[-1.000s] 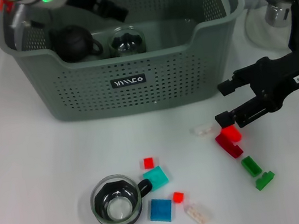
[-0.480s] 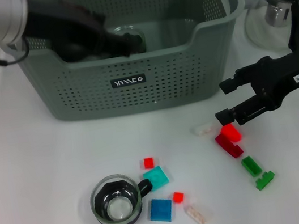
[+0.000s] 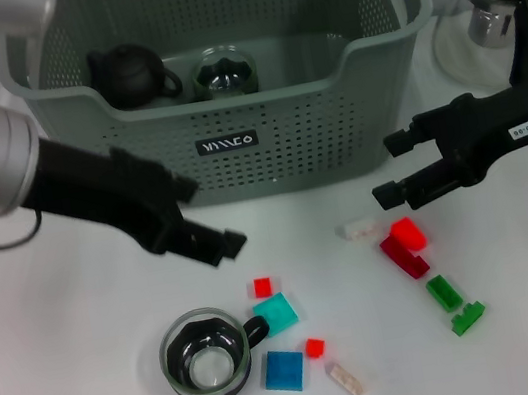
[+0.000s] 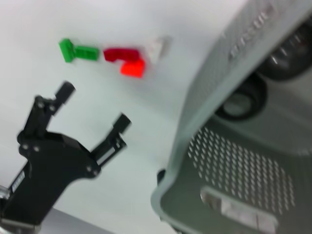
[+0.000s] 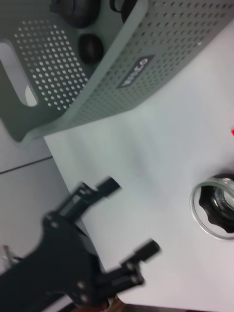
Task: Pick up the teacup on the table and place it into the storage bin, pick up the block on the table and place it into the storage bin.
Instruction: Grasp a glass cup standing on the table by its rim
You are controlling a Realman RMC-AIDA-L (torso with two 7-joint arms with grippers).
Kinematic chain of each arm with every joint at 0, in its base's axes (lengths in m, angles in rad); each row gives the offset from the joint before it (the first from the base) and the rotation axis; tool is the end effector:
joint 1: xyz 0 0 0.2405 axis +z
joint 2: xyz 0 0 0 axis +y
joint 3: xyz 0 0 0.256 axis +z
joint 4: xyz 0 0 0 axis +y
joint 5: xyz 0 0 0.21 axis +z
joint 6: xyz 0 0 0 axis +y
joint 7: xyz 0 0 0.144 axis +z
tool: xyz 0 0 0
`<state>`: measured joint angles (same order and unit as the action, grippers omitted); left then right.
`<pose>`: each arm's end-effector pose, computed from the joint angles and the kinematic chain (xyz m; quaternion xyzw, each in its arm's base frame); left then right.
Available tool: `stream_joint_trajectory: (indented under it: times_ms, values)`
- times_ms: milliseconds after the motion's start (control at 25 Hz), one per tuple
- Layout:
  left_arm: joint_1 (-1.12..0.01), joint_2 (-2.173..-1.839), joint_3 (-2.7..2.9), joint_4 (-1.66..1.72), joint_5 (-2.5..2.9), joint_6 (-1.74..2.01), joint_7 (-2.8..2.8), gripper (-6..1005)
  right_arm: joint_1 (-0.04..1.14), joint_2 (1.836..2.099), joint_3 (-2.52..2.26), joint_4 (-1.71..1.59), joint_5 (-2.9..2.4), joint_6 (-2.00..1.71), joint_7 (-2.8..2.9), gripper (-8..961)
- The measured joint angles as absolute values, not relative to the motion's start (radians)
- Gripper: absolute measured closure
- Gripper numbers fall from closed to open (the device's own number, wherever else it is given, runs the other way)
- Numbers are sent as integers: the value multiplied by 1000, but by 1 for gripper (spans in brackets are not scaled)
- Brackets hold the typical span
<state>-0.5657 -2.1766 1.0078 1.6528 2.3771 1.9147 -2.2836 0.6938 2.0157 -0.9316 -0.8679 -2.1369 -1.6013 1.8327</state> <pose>-0.1379 0.3161 0.0556 -0.9654 -0.2379 0.0225 0.1040 0.1984 0.3709 0.0174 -0.9685 0.2256 0.0933 0.0487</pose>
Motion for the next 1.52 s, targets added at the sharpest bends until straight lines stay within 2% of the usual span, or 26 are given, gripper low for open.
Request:
stream_joint_trajectory:
  times_ms: [360, 920, 1520]
  values:
    - [-569, -2172, 1111, 1448, 2437, 1933, -2302, 118, 713, 2020, -925, -806, -2134, -1534, 1830, 8]
    - [-566, -2175, 1298, 1466, 2602, 1932, -2314, 126, 736, 2041, -914, -805, -2132, -1504, 1833, 8]
    - [-540, -2178, 1451, 1563, 2595, 1874, -2297, 135, 737, 2036, -880, -805, -2132, -1499, 1826, 7]
